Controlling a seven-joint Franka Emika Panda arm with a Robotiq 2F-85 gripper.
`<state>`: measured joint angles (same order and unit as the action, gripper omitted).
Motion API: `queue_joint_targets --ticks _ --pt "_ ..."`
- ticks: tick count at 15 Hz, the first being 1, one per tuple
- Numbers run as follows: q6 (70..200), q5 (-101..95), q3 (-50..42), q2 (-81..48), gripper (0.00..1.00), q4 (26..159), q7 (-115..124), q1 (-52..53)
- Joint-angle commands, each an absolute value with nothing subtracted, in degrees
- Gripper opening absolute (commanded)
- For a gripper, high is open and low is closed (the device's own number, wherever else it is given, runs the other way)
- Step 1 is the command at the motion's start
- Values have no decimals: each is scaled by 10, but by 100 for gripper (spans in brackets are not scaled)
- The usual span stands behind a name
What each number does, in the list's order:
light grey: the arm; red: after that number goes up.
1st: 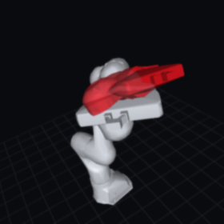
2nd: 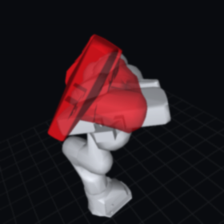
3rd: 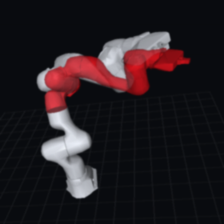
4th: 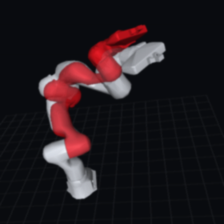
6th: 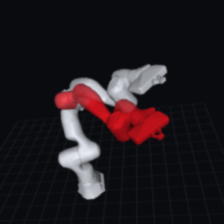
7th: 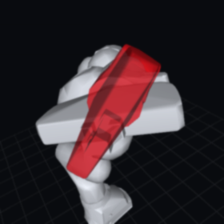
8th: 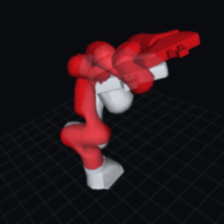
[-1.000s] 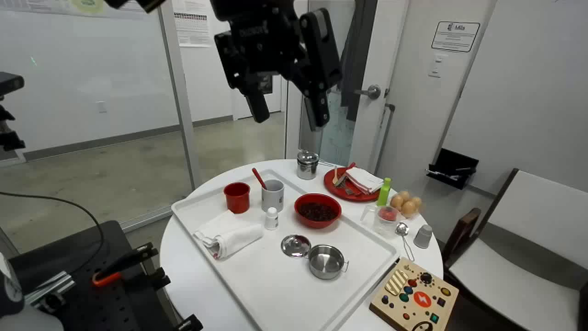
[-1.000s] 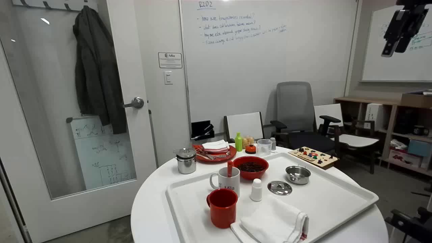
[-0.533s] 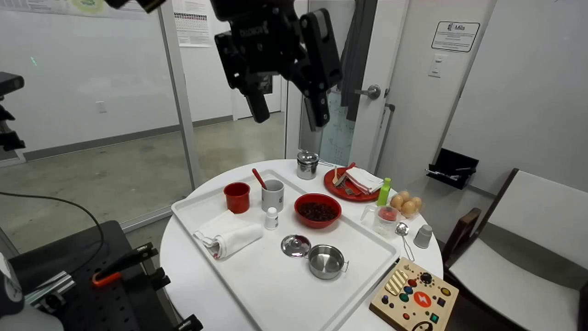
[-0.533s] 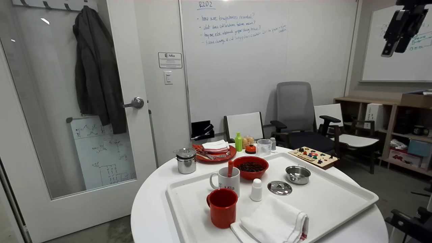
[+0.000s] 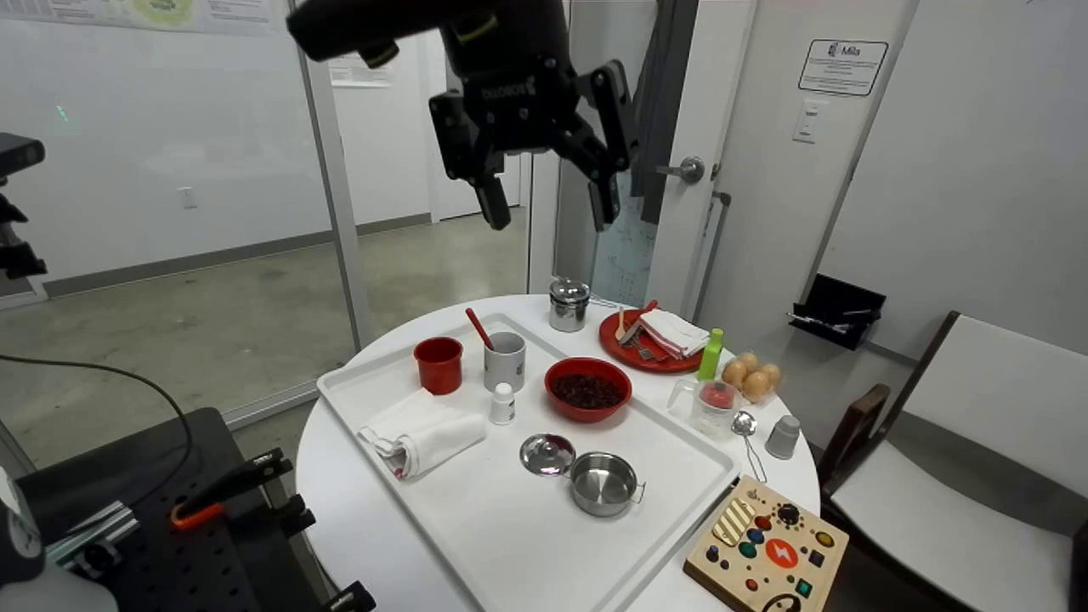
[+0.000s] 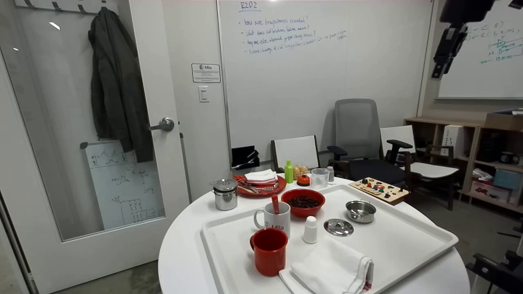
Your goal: Pick the lid on the tray and put it on the pot
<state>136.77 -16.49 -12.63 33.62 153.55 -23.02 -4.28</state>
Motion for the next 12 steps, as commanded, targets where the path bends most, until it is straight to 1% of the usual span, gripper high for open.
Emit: queue_joint_targets --ticks 1,6,10,11,12 --pt "1441 -174 -107 212 100 1489 -229 -34" --pt "1491 -165 -80 49 100 1440 -176 -42" --pt "1483 -112 -55 -56 100 1389 -244 -19" --pt "1469 -103 -45 -76 100 1375 -260 -20" --pt "1482 -132 -50 -25 100 1417 -221 -32"
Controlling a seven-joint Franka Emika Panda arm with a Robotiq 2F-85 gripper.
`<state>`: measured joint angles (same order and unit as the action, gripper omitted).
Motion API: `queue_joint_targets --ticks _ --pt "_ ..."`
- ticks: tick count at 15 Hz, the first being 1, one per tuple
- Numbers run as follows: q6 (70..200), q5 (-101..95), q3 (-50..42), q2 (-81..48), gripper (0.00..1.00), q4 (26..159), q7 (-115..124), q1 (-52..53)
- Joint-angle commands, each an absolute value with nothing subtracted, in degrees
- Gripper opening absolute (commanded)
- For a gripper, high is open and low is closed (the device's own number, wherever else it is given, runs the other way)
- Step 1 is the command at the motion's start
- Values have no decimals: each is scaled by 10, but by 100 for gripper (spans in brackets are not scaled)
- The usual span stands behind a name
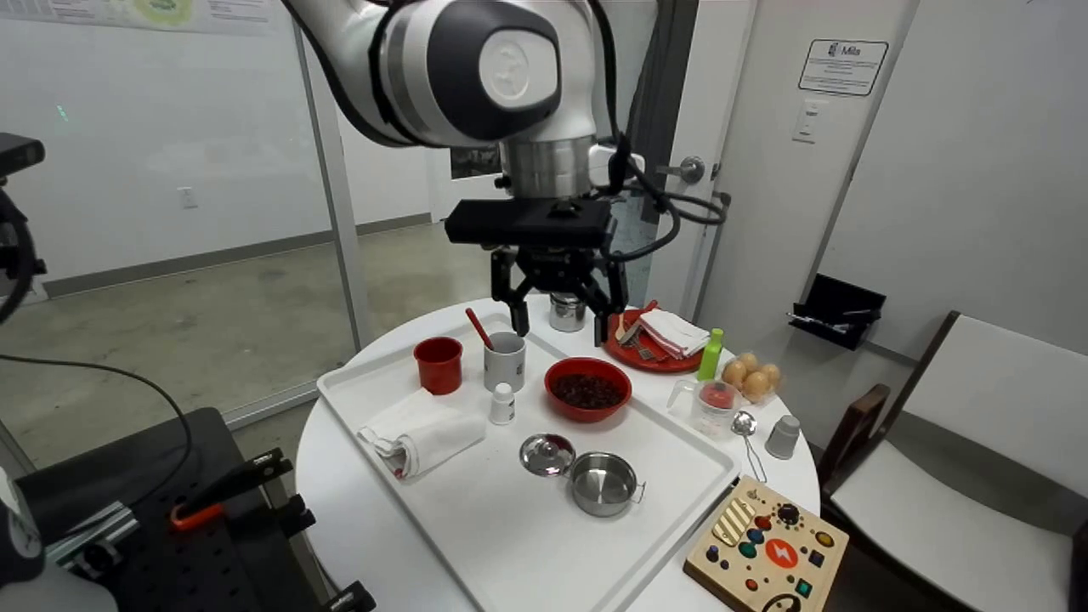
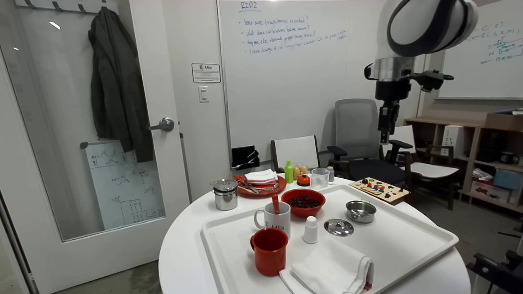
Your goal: Pick the lid on the tray and put it on the pot
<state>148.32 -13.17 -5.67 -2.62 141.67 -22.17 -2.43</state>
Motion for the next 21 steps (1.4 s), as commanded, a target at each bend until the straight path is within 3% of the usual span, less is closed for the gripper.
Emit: queue_joint_targets --ticks 1,8,21 --pt "1481 -125 -42 -47 100 1405 -230 -30" --pt "1474 -122 -32 -86 100 1374 -239 -27" --pt "1450 -150 14 -378 100 1134 -254 -6"
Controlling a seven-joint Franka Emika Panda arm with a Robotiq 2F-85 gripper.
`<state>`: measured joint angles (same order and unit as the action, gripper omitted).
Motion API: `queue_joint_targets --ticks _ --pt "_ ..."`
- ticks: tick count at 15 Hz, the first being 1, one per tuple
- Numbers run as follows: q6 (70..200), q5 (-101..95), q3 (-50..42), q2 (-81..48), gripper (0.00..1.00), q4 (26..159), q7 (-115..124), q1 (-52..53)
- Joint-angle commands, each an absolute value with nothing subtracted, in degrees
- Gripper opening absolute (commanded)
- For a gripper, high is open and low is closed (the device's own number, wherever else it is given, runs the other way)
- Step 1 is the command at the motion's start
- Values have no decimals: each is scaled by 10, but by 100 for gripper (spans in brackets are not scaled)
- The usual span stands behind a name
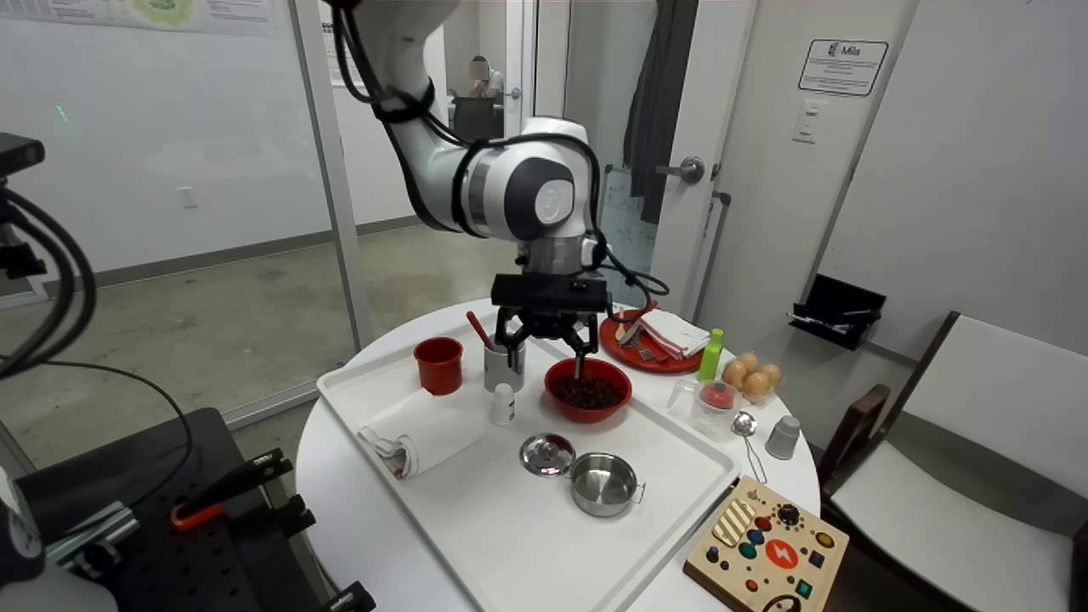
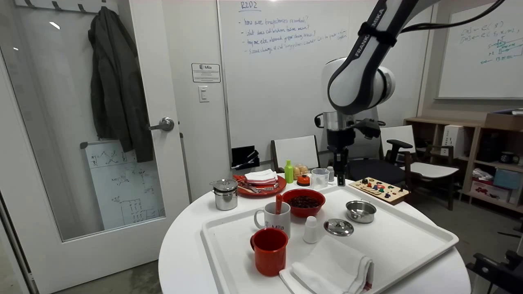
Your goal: Pick the lid on the tray and put it on the pot
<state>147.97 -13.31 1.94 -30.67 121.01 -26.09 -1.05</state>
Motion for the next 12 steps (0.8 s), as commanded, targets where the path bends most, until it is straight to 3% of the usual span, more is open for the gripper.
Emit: queue_joint_targets --ticks 1,12 --pt "1440 -149 15 -398 100 1115 -253 -5" --pt "1353 -143 21 -523 100 992 -245 0"
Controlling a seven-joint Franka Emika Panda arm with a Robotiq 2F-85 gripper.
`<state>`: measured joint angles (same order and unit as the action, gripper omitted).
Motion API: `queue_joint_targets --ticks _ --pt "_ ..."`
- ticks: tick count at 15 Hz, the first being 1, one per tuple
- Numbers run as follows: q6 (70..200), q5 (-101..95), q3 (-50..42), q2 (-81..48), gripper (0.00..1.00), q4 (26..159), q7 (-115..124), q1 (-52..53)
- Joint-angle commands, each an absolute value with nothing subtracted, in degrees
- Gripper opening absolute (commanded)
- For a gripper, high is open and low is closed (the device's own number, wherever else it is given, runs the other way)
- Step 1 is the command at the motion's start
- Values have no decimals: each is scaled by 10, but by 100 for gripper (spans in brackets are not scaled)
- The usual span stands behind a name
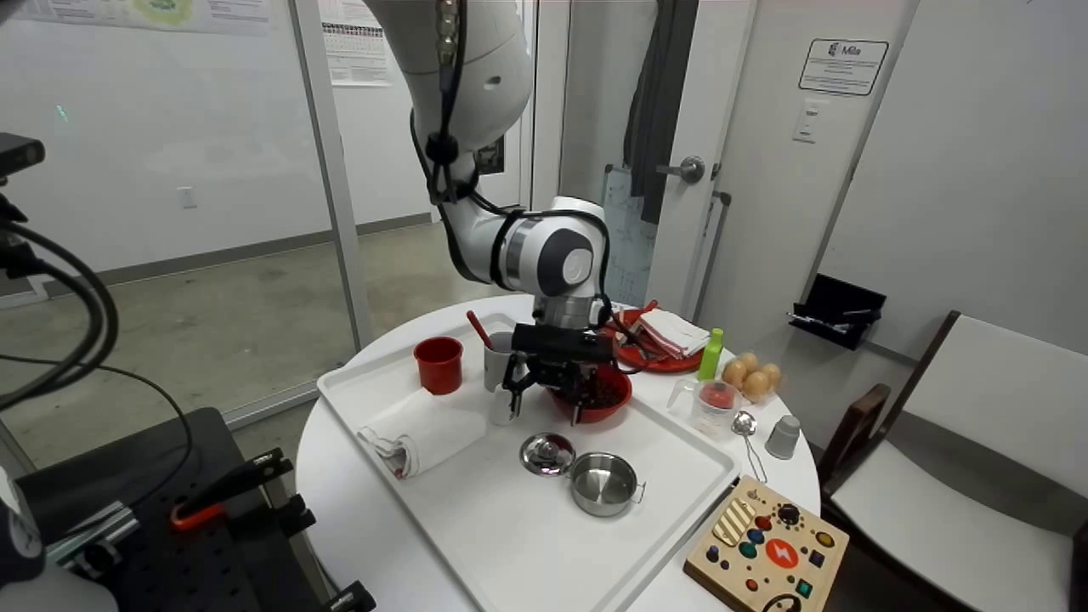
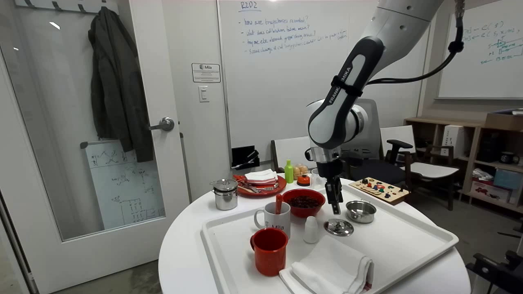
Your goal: Pick the lid on the tray and put it on the pot
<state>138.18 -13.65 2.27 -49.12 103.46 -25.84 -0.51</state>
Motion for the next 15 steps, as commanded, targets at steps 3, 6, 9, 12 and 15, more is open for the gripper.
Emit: queue_joint_targets --ticks 3,6,9,12,15 --pt "1341 -141 23 -544 100 973 -243 0" --pt "1334 -140 23 -561 100 958 -241 -1" --pt "1331 -139 24 -575 100 943 -239 -1" --pt "1325 -138 24 -584 100 931 -238 -2" --pt "1320 -138 25 -592 96 921 -238 -3"
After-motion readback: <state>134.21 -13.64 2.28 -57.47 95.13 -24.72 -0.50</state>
